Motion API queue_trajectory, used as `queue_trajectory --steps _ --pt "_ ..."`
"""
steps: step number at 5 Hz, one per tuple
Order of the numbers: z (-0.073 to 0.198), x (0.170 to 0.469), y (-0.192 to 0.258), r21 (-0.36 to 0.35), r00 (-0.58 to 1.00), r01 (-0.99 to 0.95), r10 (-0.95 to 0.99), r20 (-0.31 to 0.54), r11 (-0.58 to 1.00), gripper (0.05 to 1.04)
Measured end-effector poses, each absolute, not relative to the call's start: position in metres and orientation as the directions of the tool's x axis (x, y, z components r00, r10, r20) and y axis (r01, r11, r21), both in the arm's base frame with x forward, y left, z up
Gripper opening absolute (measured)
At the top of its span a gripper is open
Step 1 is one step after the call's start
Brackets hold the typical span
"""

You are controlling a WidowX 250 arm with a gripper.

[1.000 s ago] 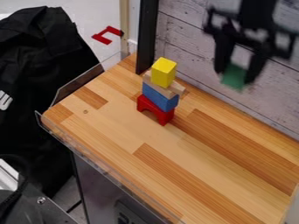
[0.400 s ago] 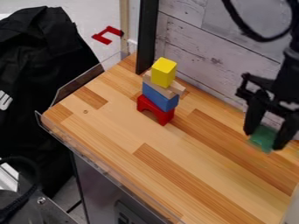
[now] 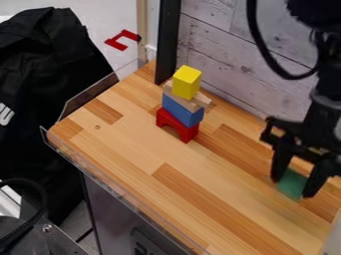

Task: Put the green triangle from top of tower in to the right side of the table

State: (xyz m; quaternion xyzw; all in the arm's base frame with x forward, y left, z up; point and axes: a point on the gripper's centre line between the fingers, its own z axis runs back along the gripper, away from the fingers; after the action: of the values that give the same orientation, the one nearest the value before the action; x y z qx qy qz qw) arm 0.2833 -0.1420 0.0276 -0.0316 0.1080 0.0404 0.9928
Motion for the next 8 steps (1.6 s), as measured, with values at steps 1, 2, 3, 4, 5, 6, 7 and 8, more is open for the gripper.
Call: queue_trajectory --steps 1,2,3,4,5,6,7,8 --pt "0.009 0.296 -0.122 -0.027 0.957 -0.207 0.197 -0.213 0.978 0.519" --pt "-0.013 0.302 -0.122 -0.009 0.944 -0.215 0.205 -0.258 0.977 0.519" --pt "-0.017 0.304 -0.116 -0.018 0.945 -0.209 0.197 -0.260 0.978 0.519" --pt "-0.017 0.304 -0.111 -0.021 0.946 -0.200 0.187 -0.263 0.980 0.519" --pt "-0.017 0.304 -0.111 -0.023 0.948 -0.188 0.175 -0.267 0.982 0.561" --pt "0.012 0.303 -0.109 -0.040 0.964 -0.169 0.157 -0.216 0.985 0.868" --pt "0.062 0.304 -0.105 -0.073 0.983 -0.160 0.152 -0.105 0.984 1.005" --pt "0.105 0.297 -0.091 -0.029 0.990 -0.134 0.132 -0.037 0.991 0.999"
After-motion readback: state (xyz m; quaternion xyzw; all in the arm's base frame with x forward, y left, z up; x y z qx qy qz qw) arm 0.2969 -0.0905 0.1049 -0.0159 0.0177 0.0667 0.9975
